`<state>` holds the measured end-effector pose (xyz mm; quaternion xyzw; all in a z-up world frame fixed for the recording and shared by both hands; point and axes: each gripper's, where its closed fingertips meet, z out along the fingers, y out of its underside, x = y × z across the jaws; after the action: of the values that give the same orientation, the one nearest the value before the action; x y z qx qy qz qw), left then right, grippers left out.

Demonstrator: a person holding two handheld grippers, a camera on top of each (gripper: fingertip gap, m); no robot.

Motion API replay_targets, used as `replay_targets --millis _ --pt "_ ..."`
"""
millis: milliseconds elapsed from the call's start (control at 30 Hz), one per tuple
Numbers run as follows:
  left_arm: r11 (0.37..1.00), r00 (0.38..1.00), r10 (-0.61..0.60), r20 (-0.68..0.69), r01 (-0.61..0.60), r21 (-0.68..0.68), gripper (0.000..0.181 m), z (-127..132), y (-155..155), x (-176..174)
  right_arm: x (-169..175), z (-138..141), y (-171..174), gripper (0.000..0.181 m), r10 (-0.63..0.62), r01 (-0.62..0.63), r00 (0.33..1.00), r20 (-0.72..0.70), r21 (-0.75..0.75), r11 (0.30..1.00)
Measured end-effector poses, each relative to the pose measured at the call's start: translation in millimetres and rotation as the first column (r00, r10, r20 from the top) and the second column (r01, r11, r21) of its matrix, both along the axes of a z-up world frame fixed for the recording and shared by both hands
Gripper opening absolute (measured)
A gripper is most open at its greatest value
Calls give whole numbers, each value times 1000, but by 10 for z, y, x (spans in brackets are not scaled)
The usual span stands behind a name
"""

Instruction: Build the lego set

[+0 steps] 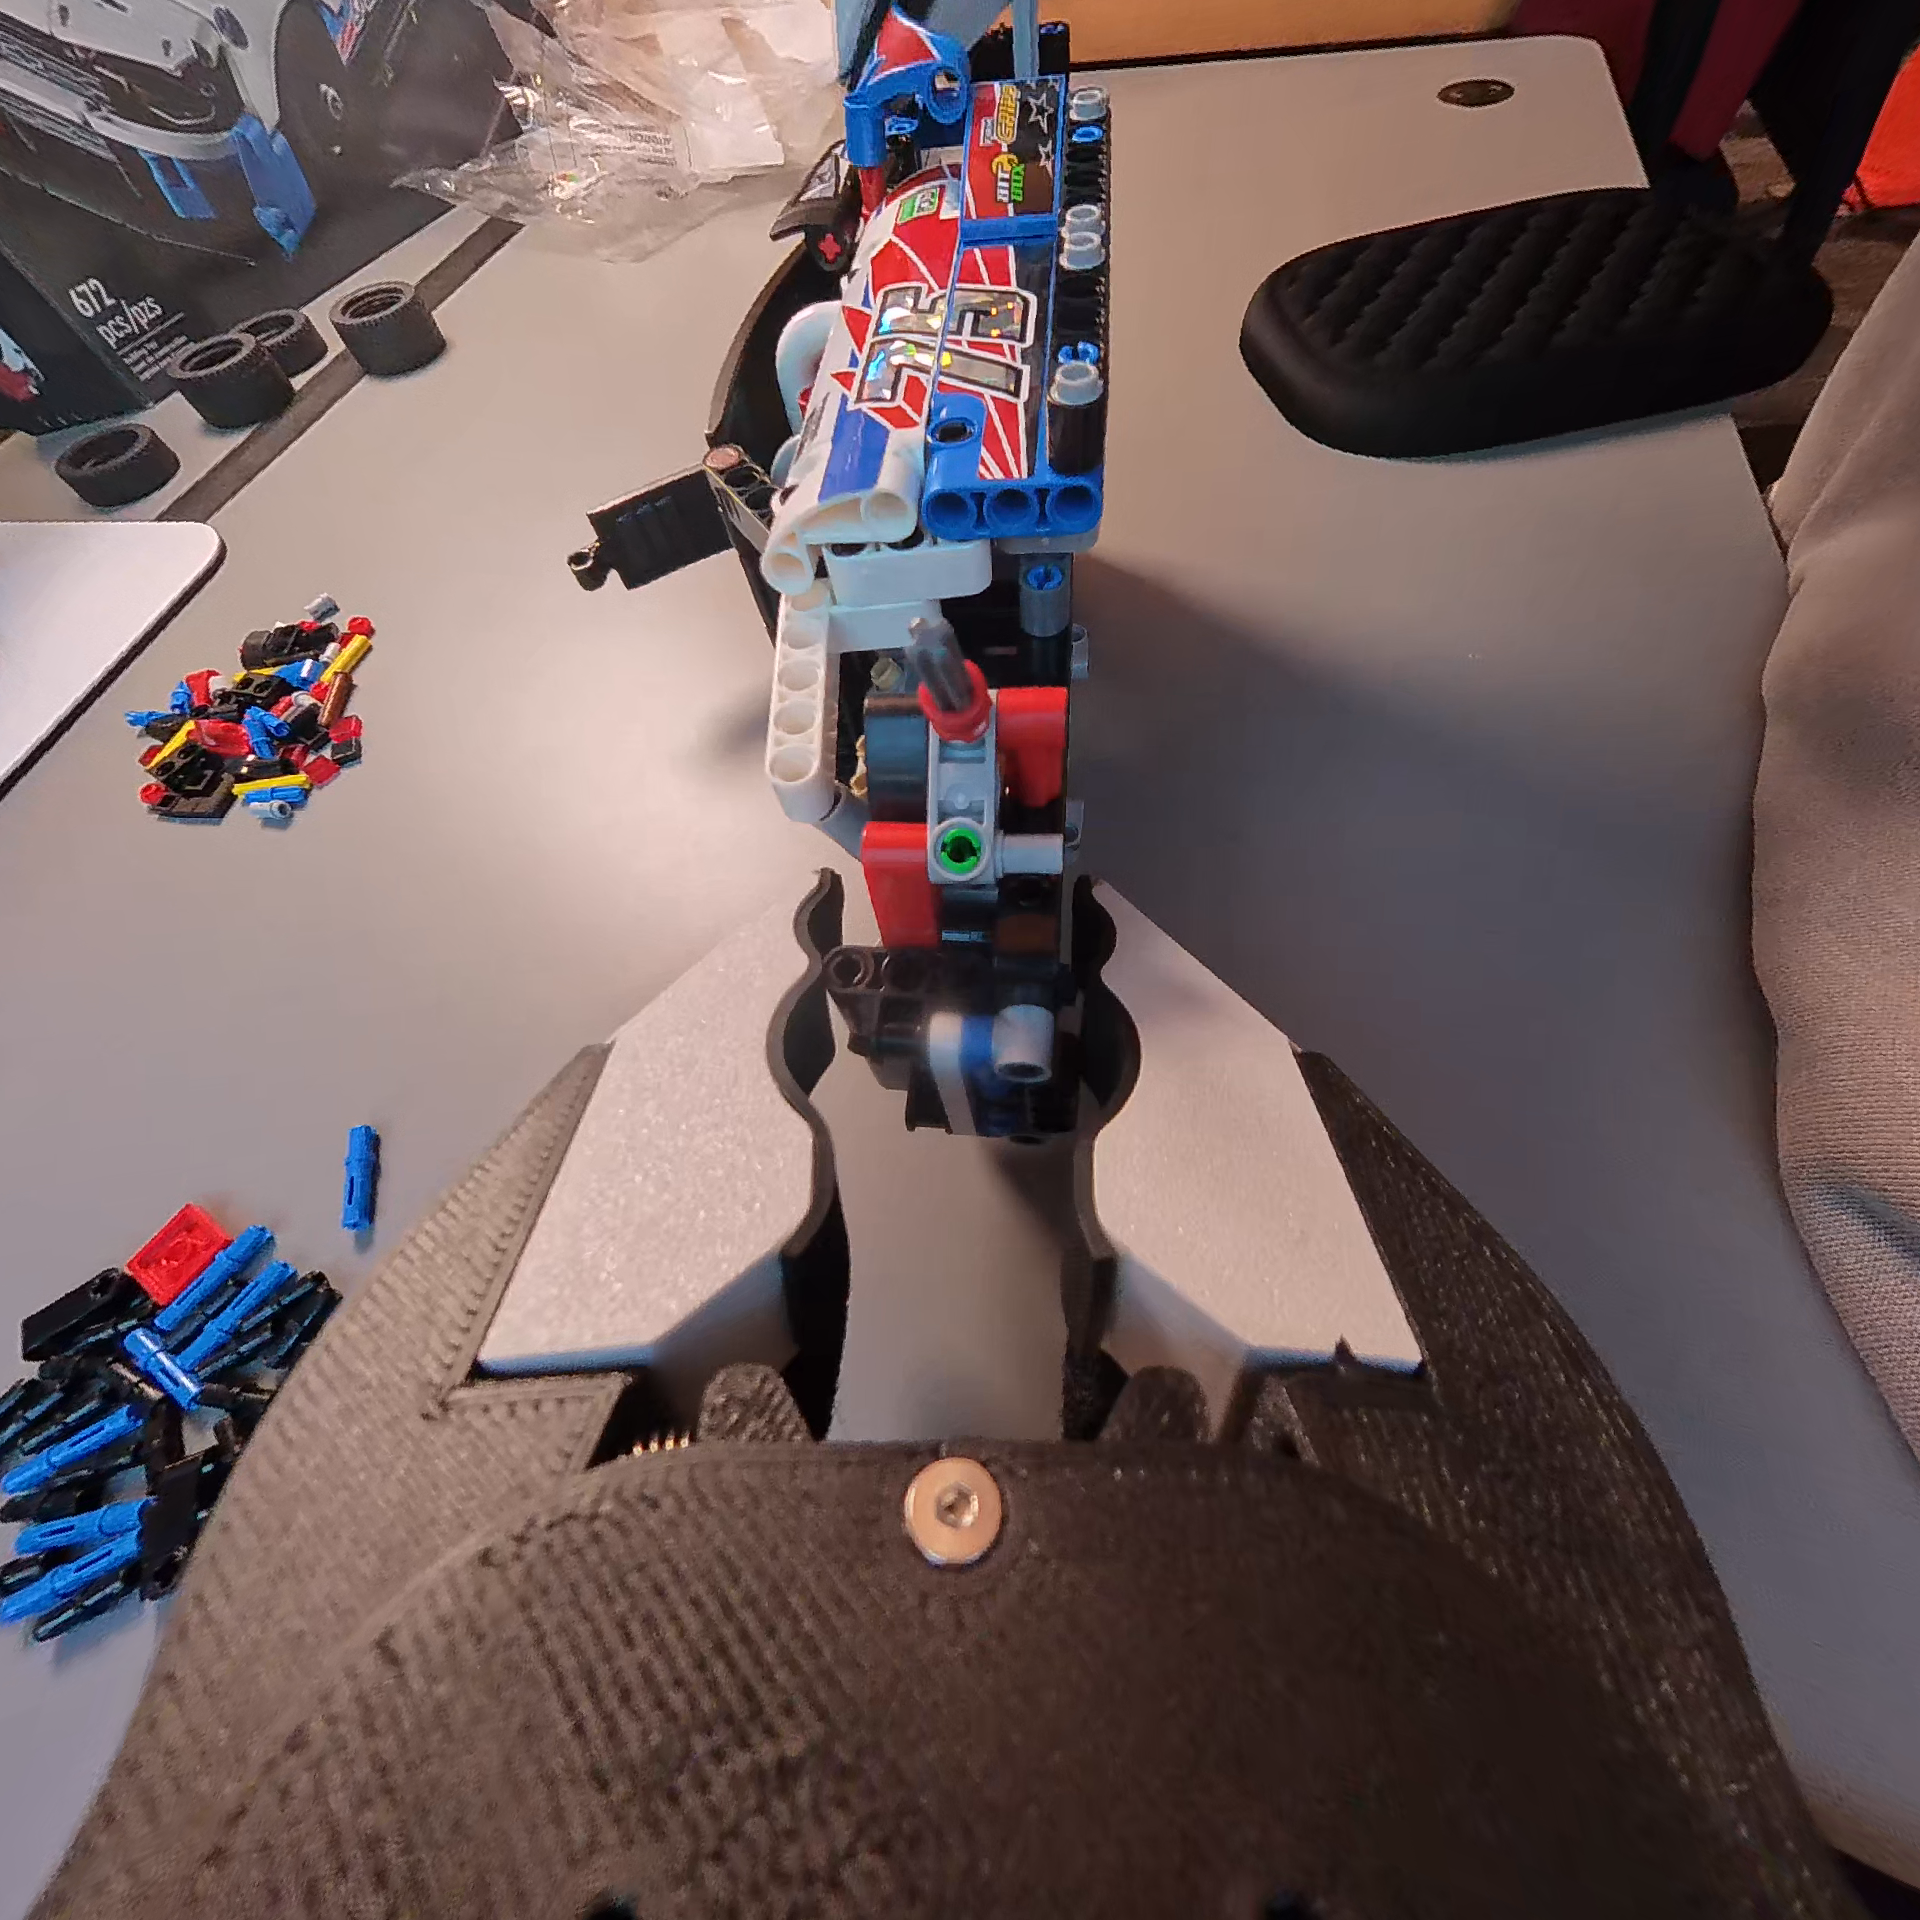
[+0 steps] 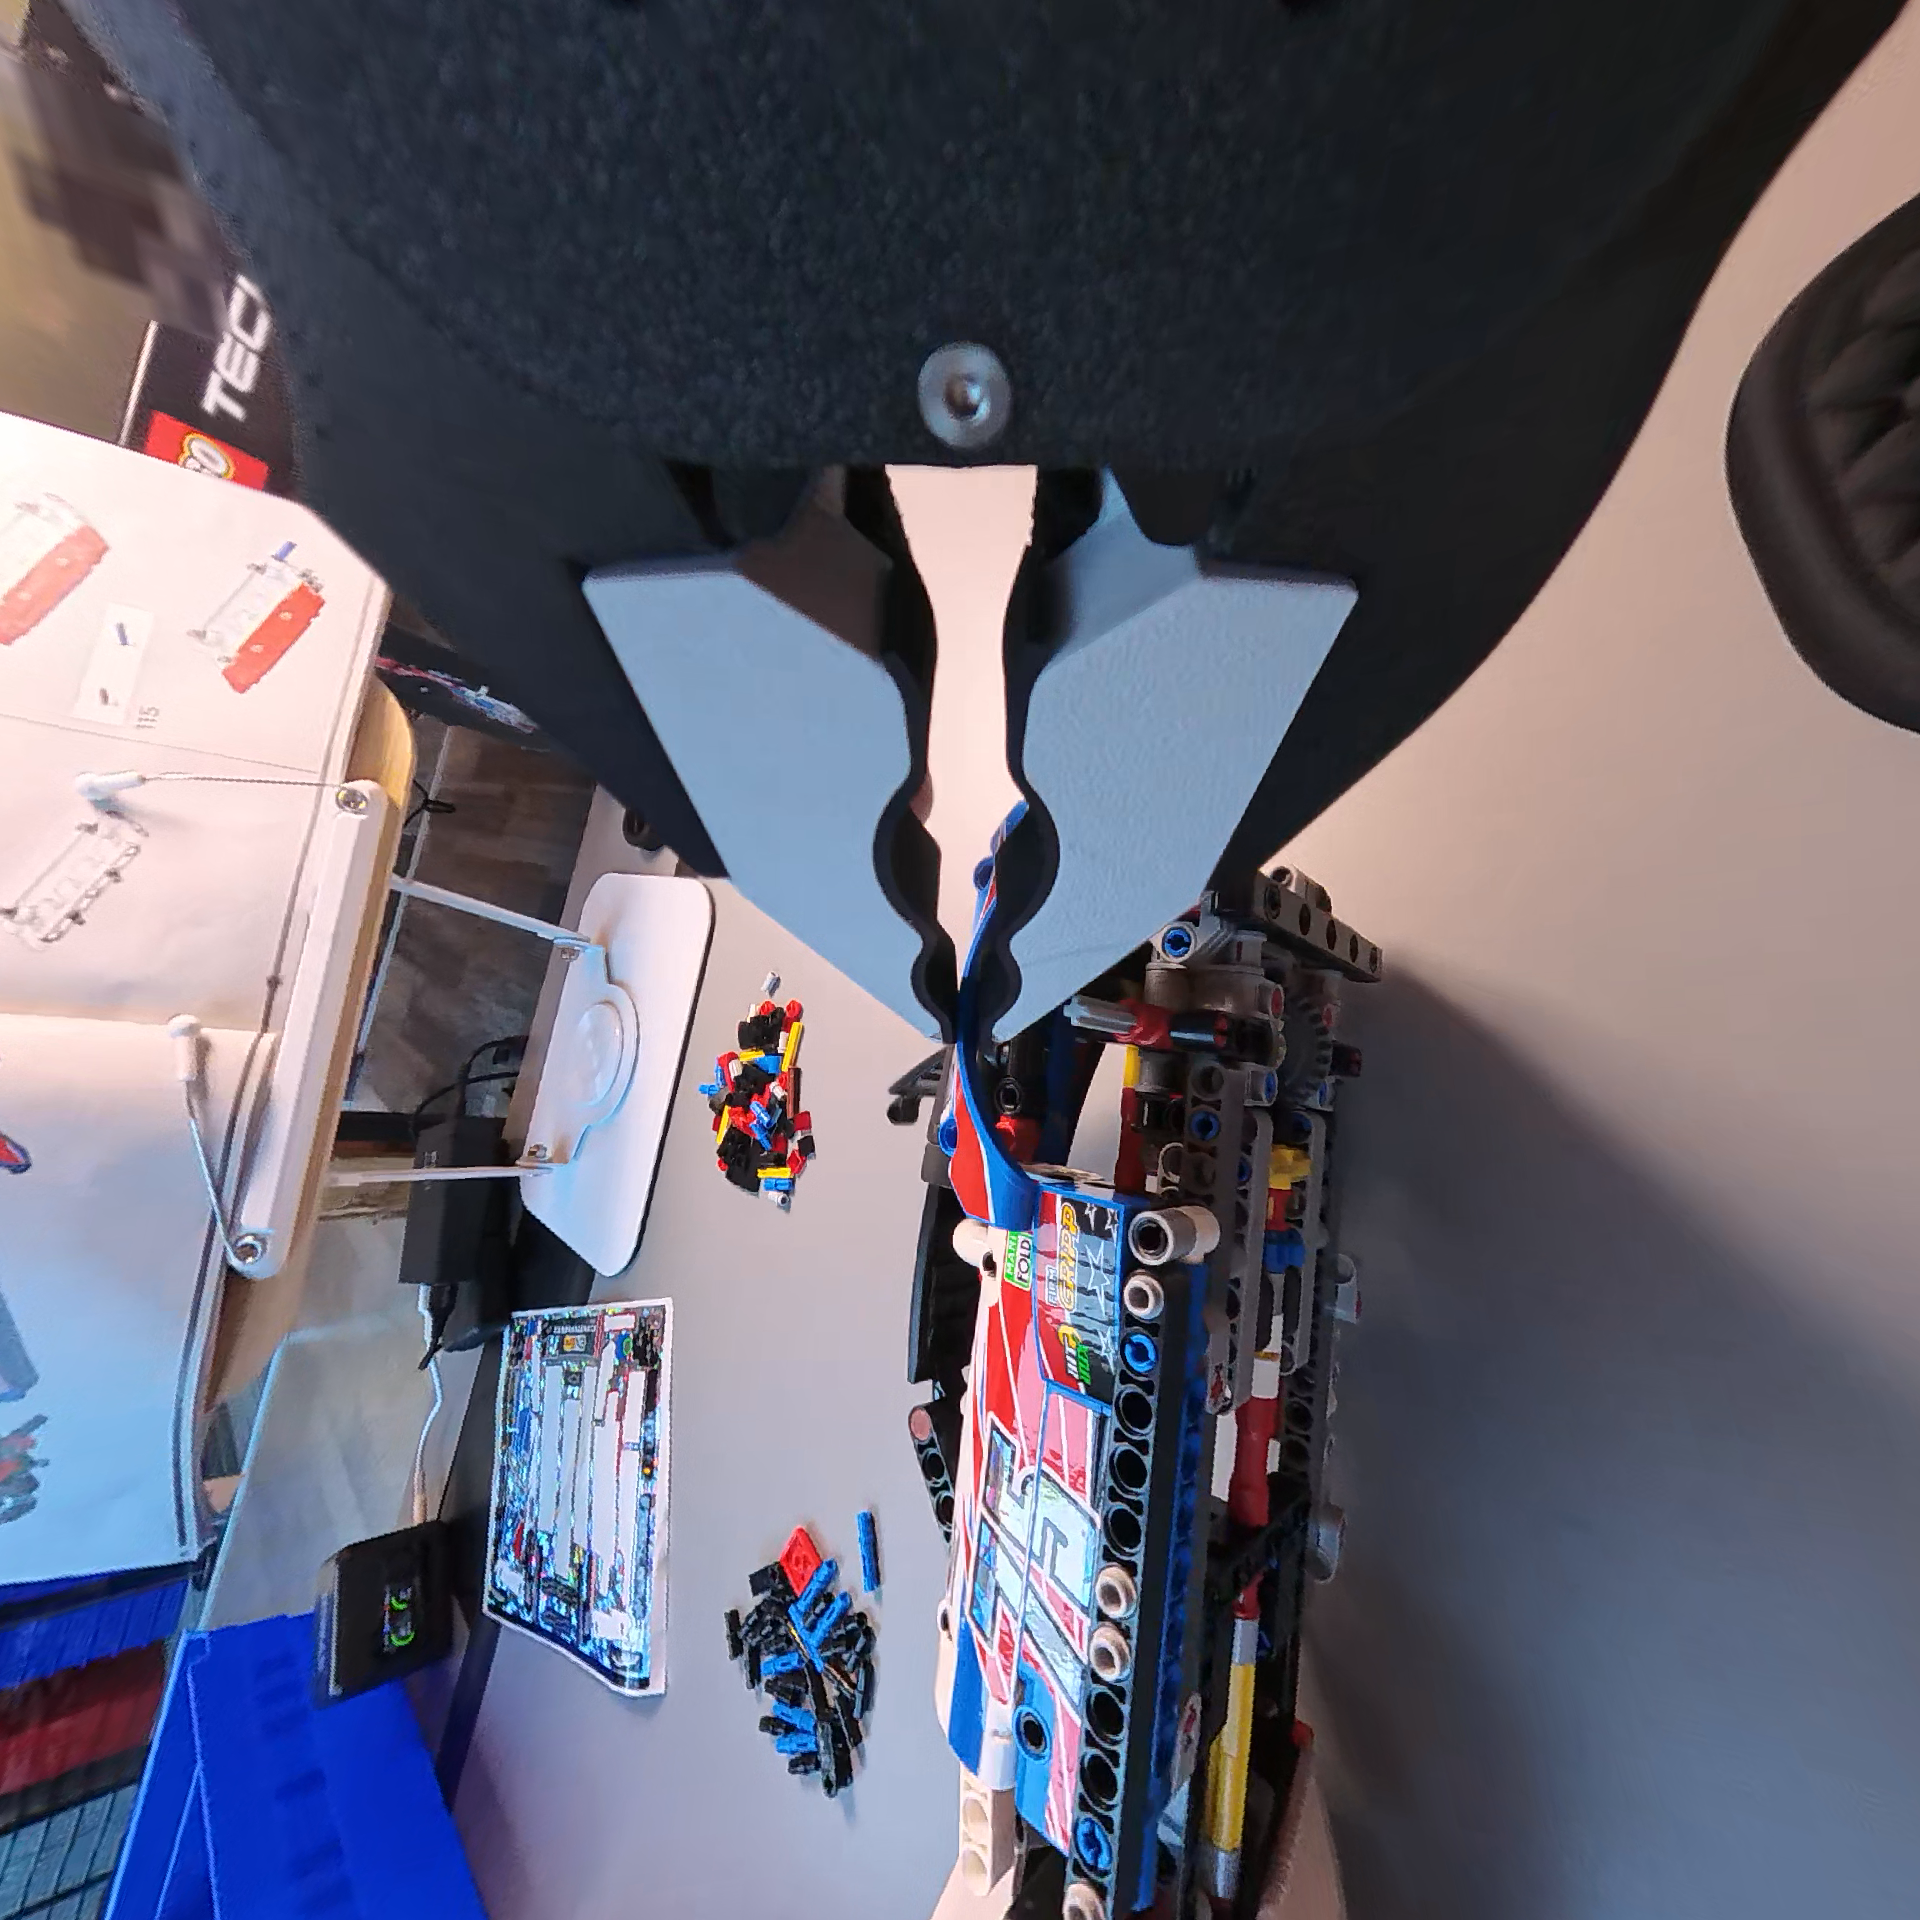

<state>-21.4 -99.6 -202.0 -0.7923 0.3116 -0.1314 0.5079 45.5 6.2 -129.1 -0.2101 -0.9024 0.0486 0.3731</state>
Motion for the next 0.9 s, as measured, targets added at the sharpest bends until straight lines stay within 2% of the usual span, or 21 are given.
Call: replay_targets --millis 333,900 --pt "1000 1000 0 5 0 -5 43 -3 0 -6 64 -15 26 0 102 -101 995 -7 83 991" --pt "1000 1000 -15 1 15 17 43 5 -8 9 34 -35 4 0 146 -123 983 -114 188 974"
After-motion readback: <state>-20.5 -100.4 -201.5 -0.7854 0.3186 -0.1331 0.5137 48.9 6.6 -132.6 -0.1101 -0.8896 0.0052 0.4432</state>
